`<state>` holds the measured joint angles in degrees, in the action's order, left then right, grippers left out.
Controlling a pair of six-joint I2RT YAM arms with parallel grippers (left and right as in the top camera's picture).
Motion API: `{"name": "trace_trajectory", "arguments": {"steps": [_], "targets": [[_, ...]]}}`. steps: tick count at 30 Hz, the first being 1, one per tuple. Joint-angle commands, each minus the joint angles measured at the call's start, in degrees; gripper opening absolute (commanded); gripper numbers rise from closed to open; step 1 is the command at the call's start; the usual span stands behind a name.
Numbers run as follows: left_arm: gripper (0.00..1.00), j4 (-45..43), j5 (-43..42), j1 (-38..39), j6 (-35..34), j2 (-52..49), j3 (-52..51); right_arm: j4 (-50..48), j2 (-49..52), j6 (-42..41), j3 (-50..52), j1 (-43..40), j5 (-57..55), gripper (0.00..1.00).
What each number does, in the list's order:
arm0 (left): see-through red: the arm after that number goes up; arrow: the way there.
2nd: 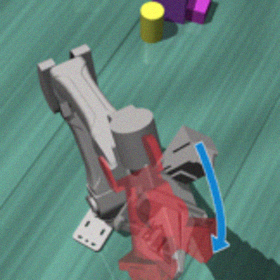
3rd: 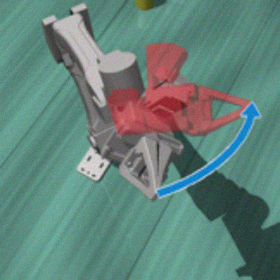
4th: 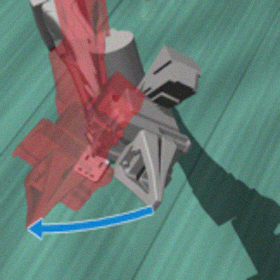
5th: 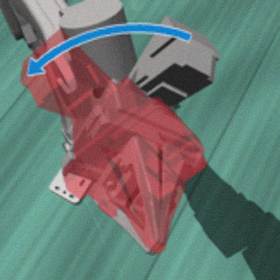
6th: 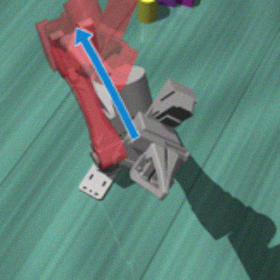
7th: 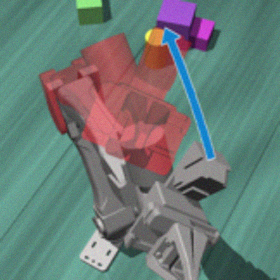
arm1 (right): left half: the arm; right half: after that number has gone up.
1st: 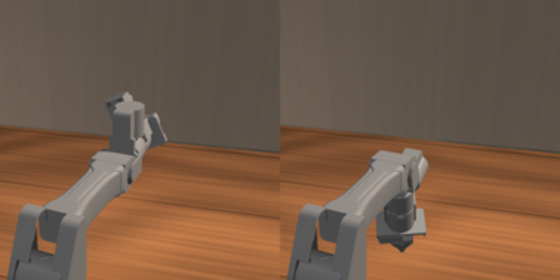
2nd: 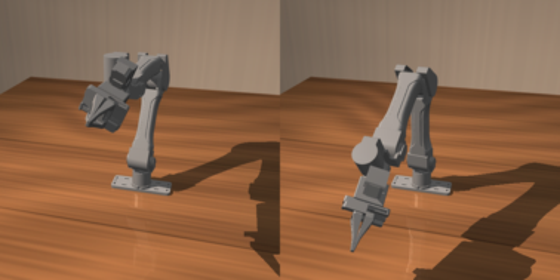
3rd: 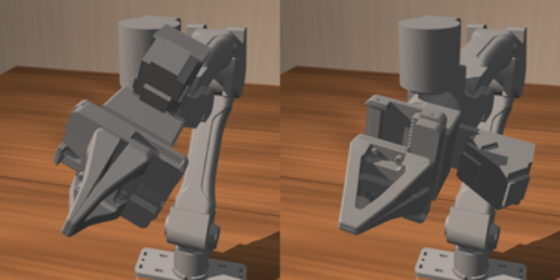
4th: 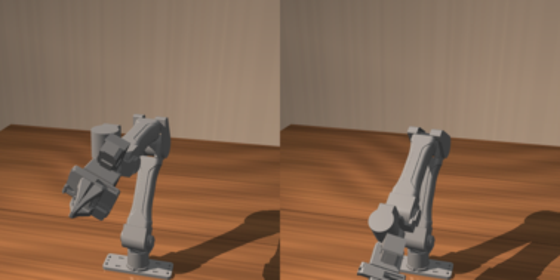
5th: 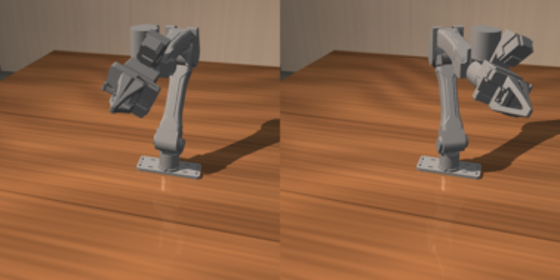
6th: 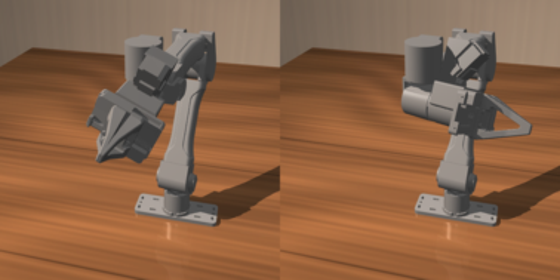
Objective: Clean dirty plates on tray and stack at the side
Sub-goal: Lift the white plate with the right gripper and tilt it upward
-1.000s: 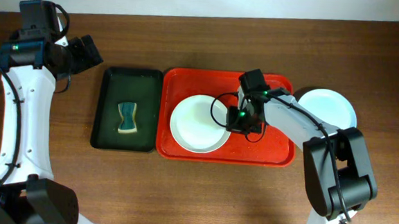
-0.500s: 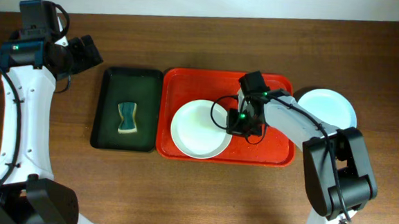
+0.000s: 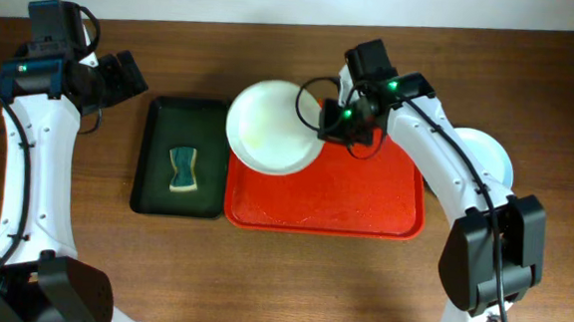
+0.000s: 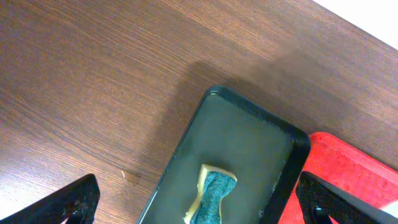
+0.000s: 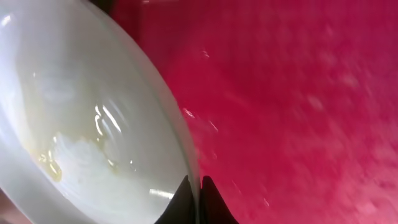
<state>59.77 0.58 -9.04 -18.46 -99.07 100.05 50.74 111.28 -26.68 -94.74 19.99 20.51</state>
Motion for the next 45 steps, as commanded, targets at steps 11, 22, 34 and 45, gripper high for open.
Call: {"name": "trace_trajectory", "arguments": {"steps": [11, 22, 34, 45], "targets": [[0.99, -0.1, -0.4, 0.0, -0.8, -0.3, -0.1, -14.6, 1.4, -9.5, -1.1, 18.0, -30.0, 0.04], [0.99, -0.1, -0.4, 0.0, -0.8, -0.3, -0.1, -22.9, 3.8, -3.7, -1.1, 27.0, -53.2, 0.04], [0.99, -0.1, -0.4, 0.1, -0.8, -0.3, -0.1, -46.3, 3.8, 36.0, -1.1, 35.2, -77.4, 0.04], [0.99, -0.1, -0.4, 0.1, -0.8, -0.3, -0.1, -68.2, 3.8, 57.2, -1.1, 37.8, -84.2, 0.04]]}}
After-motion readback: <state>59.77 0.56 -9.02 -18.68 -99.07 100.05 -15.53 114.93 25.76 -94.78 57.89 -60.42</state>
